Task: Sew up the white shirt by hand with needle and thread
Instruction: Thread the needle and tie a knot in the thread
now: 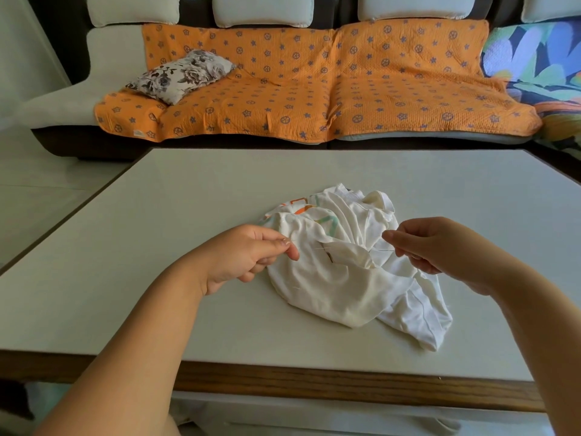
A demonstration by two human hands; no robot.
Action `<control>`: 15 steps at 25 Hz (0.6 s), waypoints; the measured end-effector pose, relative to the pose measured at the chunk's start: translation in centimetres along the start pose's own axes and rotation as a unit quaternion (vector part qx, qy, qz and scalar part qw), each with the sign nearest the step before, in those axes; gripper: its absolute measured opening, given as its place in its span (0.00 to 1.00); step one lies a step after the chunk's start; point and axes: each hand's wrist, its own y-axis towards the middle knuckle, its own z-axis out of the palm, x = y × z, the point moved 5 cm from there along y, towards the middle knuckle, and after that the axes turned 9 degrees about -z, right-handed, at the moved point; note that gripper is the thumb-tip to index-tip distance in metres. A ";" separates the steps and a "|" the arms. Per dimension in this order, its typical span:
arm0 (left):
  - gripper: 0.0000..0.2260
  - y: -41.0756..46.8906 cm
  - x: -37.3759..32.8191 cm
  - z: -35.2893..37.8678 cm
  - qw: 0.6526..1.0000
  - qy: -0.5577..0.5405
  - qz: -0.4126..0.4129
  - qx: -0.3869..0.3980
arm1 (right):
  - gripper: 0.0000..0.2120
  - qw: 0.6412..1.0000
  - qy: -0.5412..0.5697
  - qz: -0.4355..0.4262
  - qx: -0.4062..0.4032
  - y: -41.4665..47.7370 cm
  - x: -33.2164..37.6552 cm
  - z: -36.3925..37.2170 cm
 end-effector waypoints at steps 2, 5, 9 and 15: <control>0.12 0.1 0.1 0.1 1.000 0.007 -0.002 0.001 | 0.20 0.999 -0.041 0.017 0.012 0.1 -0.6 -0.1; 0.12 0.2 0.3 0.2 1.000 0.016 -0.005 0.000 | 0.20 0.992 -0.117 0.039 0.033 0.2 -1.5 -0.1; 0.12 0.2 0.3 0.0 1.000 0.022 -0.008 -0.004 | 0.19 0.986 -0.156 0.048 0.032 0.1 -1.8 -0.9; 0.11 0.1 0.5 -0.2 1.000 0.019 -0.015 -0.008 | 0.18 0.964 -0.243 0.075 0.080 0.2 -2.6 -0.8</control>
